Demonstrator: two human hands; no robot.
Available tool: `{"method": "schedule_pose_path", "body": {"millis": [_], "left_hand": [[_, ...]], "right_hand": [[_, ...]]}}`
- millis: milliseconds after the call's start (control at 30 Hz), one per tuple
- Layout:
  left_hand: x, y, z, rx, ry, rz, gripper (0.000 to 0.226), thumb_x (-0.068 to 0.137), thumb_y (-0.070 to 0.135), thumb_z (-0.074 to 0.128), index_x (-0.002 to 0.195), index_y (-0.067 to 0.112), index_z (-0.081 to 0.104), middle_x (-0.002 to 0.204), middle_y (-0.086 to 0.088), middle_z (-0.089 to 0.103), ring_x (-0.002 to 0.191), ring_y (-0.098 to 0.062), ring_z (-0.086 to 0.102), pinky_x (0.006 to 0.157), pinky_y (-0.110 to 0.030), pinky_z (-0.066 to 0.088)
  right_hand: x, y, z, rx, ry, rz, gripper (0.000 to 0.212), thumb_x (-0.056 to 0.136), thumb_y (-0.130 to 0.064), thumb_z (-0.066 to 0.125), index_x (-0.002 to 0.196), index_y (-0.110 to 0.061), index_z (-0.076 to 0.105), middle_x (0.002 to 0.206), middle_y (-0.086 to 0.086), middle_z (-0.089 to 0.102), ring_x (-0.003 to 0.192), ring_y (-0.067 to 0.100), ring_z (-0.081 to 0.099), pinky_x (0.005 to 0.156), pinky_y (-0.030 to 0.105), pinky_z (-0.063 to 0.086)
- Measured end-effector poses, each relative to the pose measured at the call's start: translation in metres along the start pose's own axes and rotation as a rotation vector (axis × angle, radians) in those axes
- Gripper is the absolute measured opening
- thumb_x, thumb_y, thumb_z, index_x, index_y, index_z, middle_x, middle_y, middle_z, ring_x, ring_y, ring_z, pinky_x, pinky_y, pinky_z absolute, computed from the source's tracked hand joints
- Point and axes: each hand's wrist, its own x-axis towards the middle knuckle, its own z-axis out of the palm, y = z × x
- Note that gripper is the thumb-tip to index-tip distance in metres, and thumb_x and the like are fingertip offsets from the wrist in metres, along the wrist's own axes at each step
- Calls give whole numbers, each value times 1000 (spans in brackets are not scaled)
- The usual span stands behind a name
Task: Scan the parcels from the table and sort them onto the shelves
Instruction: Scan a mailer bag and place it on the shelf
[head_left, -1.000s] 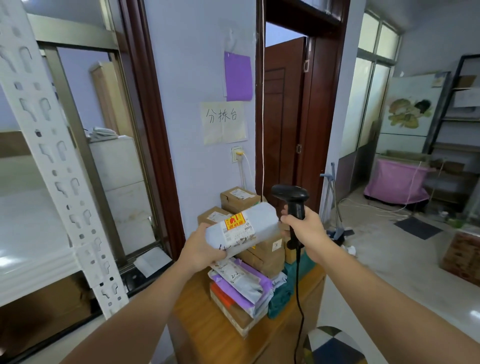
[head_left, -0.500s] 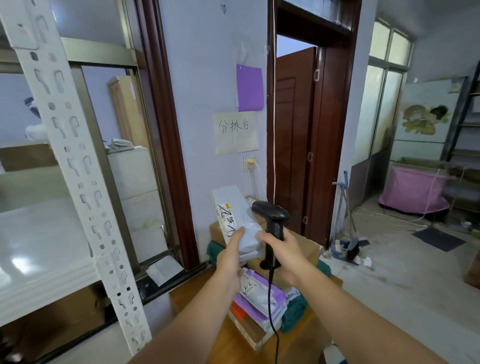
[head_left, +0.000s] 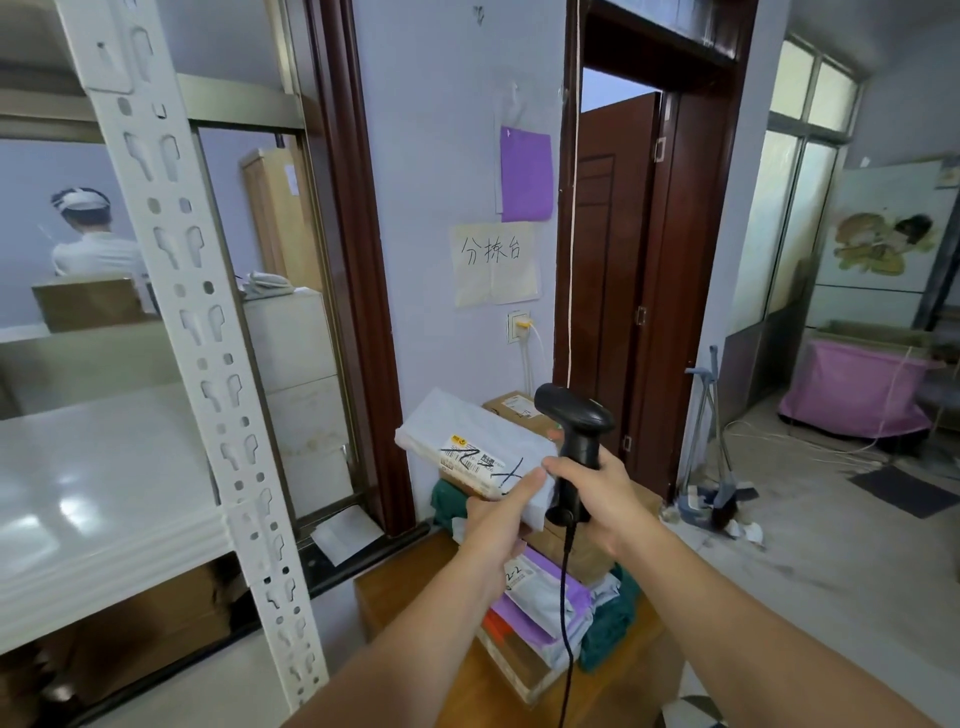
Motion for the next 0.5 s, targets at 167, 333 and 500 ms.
{"method": "schedule_pose_path", "body": {"millis": [167,333,500], "left_hand": [[3,3,-4,-2,-63,-11,117,42,74,92,139,24,49,120,0,74,105,-20,74,95,-43,59],[4,17,-21,-222,-132,66,87,63,53,94,135,23,57,120,-3,76,118,-26,68,109,-53,50],[20,56,-78,-405,-30,68,51,87,42,75,128,16,62,119,-15,73,111,-33,68,98,-53,56]], "right_hand": [[2,0,2,2,15,-19,34,85,3,72,111,-18,74,94,9,78,79,21,76,66,33,59],[10,-4,-8,-36,-15,10,30,84,0,74,107,-20,74,88,11,71,73,26,67,68,37,54],[14,-10,-26,-87,-131,48,35,83,0,75,111,-22,76,97,5,65,83,23,60,77,37,49]]}}
